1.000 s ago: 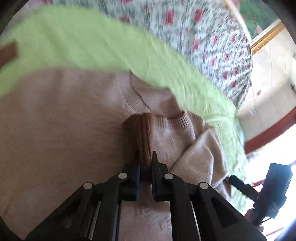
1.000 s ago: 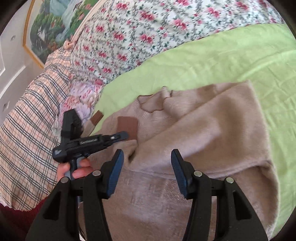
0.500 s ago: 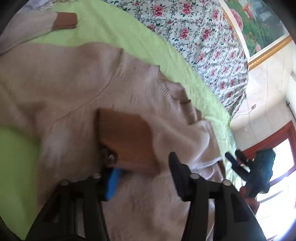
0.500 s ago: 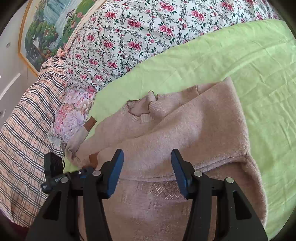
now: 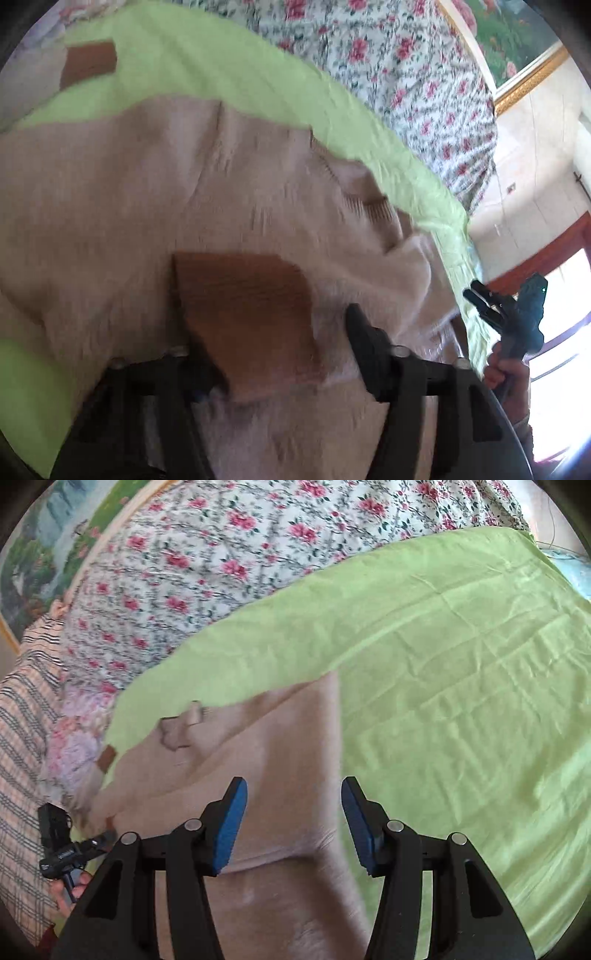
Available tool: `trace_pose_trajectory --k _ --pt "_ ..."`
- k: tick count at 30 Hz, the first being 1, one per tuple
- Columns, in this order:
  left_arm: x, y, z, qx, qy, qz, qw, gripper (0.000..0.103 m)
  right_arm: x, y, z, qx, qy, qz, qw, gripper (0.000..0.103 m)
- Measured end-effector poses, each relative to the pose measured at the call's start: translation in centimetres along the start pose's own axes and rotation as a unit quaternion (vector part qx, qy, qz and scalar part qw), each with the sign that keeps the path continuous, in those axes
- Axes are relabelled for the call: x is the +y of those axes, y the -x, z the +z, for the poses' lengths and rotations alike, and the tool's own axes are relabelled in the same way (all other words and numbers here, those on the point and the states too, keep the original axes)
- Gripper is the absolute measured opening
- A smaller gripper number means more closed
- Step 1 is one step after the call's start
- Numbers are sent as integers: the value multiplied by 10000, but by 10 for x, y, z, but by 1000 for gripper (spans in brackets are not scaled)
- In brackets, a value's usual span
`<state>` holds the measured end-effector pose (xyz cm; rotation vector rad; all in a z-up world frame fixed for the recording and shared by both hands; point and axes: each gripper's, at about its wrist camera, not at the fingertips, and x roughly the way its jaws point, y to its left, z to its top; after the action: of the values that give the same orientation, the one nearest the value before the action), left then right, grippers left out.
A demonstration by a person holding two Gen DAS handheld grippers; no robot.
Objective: Fold small clothes
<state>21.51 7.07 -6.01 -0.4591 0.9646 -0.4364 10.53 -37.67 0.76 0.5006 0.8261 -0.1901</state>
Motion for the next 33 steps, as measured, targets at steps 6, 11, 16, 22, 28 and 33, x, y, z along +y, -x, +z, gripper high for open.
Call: trace_pose_trajectory --k 6,11,16,22,28,33 --pt "-50 50 -1 -1271 -1127 162 9853 6 -4 -11 10 54 80 -57 9999 55" --pt "8 31 -8 -916 -274 757 9925 5 -3 -33 14 309 127 -20 9994 55" --pt "30 25 -1 -456 202 246 9984 29 8 -52 18 595 305 -14 9978 55" --pt "-4 3 0 -368 -435 653 9962 3 23 -69 22 772 626 -181 9949 9" --pt "-40 -9 1 -458 -927 637 9926 5 -15 -52 37 385 136 -258 9988 8" --pt "-28 -23 2 -195 -731 725 9945 7 -25 -58 32 469 -33 -351 9983 12"
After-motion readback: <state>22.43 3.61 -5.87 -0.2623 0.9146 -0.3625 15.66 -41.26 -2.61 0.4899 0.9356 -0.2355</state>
